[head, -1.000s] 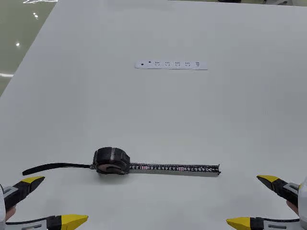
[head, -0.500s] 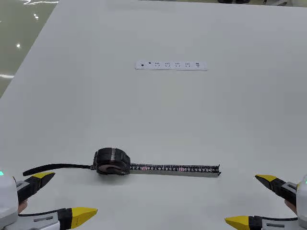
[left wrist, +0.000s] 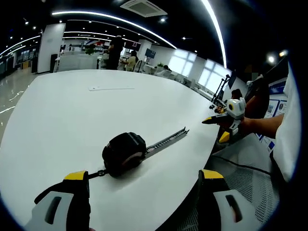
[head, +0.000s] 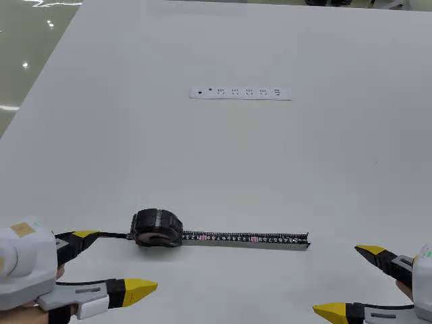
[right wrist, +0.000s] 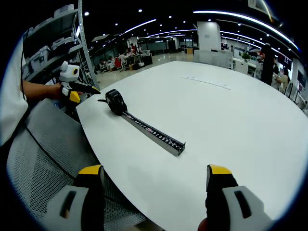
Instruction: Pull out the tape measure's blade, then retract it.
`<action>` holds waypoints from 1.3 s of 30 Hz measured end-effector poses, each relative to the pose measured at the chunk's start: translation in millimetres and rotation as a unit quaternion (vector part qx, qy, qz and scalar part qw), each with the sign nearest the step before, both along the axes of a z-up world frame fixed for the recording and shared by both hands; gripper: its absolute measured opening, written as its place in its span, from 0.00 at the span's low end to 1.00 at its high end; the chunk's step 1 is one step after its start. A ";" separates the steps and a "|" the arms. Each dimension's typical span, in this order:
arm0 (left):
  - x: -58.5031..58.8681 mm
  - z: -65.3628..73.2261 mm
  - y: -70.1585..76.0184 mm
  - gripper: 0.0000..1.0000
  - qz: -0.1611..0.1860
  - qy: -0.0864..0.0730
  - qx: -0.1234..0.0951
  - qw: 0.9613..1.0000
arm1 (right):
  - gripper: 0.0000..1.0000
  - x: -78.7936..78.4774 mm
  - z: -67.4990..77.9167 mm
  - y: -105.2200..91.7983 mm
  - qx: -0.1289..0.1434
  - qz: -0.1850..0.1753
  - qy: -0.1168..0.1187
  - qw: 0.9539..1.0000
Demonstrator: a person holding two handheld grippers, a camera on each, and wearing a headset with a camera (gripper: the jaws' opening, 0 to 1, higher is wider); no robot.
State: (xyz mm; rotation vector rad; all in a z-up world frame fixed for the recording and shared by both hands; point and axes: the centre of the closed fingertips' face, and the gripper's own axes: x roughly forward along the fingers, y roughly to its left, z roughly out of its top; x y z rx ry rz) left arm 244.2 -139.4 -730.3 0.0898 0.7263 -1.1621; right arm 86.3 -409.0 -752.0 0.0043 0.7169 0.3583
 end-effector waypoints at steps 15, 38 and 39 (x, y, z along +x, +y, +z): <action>11.9 -4.1 -29.4 0.90 -0.006 0.010 0.021 1.000 | 0.88 1.1 0.7 -1.3 0.000 -0.001 -0.001 1.000; 34.7 -23.5 -46.7 0.84 0.098 0.054 0.037 0.993 | 0.88 25.2 -1.2 -2.0 0.005 0.030 0.000 1.000; 34.8 -24.8 -46.8 0.84 0.102 0.057 0.037 0.993 | 0.88 25.9 -1.6 -2.8 0.006 0.030 0.000 1.000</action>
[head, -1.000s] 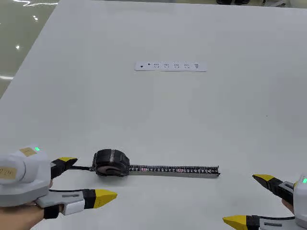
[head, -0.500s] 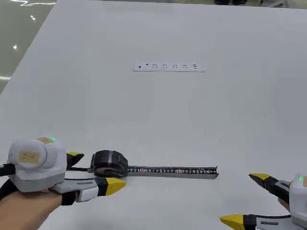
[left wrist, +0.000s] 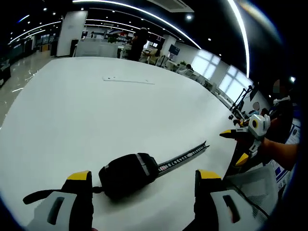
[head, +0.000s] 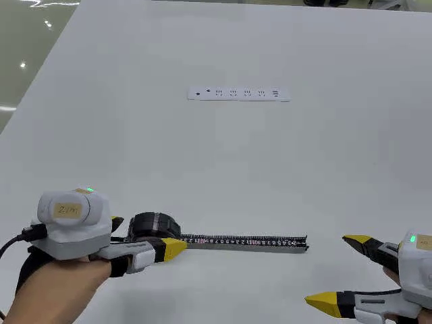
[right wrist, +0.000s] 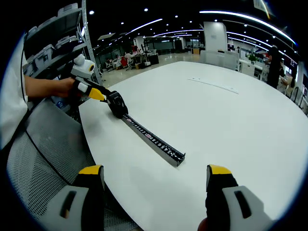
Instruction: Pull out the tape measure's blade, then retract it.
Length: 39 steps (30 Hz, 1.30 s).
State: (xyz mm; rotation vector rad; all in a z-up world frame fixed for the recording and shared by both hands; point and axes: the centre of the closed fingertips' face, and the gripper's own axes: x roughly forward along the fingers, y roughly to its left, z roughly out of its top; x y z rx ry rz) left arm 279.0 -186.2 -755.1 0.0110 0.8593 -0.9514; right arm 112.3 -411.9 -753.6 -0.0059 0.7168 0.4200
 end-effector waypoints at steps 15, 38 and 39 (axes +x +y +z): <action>-3.6 -22.1 -5.7 0.84 0.035 0.022 0.009 0.999 | 0.86 11.4 -7.2 -1.1 0.009 0.005 0.002 1.000; 6.1 -27.7 -7.7 0.77 0.105 -0.024 0.021 0.994 | 0.81 25.7 -16.9 6.2 0.010 0.021 0.001 1.000; 7.5 -28.0 -7.2 0.77 0.113 -0.026 0.023 0.993 | 0.81 26.9 -17.1 6.1 0.010 0.020 0.000 1.000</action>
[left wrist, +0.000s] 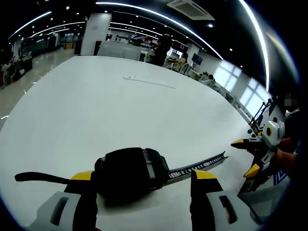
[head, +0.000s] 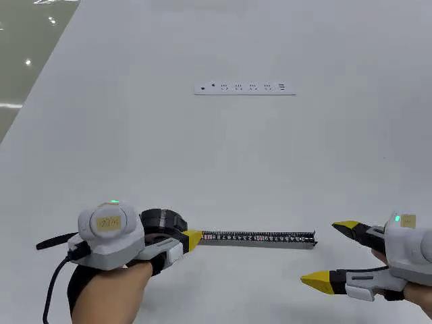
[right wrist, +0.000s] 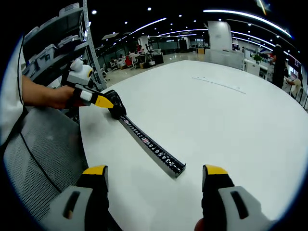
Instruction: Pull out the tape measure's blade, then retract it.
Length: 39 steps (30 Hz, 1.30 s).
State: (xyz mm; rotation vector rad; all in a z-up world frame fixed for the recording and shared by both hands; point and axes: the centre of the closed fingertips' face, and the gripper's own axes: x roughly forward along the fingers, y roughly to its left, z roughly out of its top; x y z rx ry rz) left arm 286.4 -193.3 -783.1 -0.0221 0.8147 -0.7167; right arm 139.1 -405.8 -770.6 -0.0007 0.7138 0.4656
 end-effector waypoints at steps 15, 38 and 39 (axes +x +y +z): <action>8.0 -5.2 8.9 0.63 0.026 -0.010 0.029 0.999 | 0.79 8.3 -5.4 0.3 -0.003 0.009 0.003 1.000; 11.0 -9.2 10.1 0.60 0.032 -0.015 0.036 0.999 | 0.69 10.1 -21.3 -3.5 -0.012 0.028 0.016 0.999; 11.0 -9.2 10.0 0.60 0.032 -0.014 0.036 0.999 | 0.68 9.9 -23.1 -4.0 -0.012 0.029 0.016 0.999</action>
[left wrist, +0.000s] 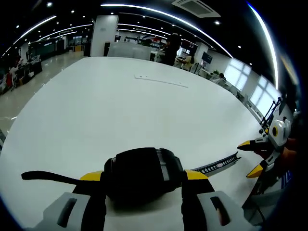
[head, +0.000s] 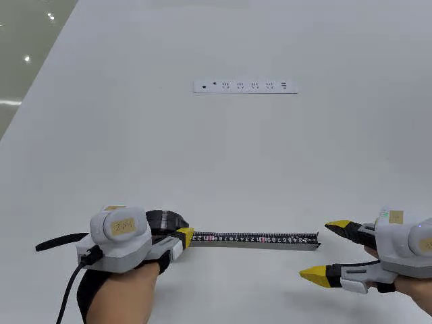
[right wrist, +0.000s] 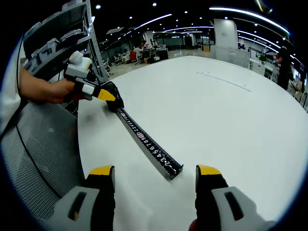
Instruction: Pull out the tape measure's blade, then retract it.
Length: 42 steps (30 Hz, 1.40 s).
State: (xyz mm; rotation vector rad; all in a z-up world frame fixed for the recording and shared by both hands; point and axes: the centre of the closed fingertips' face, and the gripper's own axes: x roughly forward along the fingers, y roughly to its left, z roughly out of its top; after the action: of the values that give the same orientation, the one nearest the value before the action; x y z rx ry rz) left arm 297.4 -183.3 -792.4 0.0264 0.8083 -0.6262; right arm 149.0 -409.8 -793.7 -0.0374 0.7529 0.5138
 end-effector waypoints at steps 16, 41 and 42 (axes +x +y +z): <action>-0.6 -0.4 -0.5 0.60 -0.001 0.002 0.001 1.000 | 0.46 5.7 -13.8 -7.9 -0.032 0.042 -0.005 0.999; -0.6 -0.4 -0.3 0.60 -0.003 0.003 0.002 1.000 | 0.21 14.6 -21.1 -17.2 -0.064 0.084 -0.032 0.994; -0.6 -0.4 -0.3 0.60 -0.003 0.003 0.002 1.000 | 0.21 14.4 -21.1 -16.8 -0.066 0.089 -0.034 0.993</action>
State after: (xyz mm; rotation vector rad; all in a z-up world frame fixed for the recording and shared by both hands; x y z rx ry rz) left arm 296.8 -183.6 -792.8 0.0300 0.8147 -0.6311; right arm 163.4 -426.6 -814.8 -0.2456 0.7203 0.6289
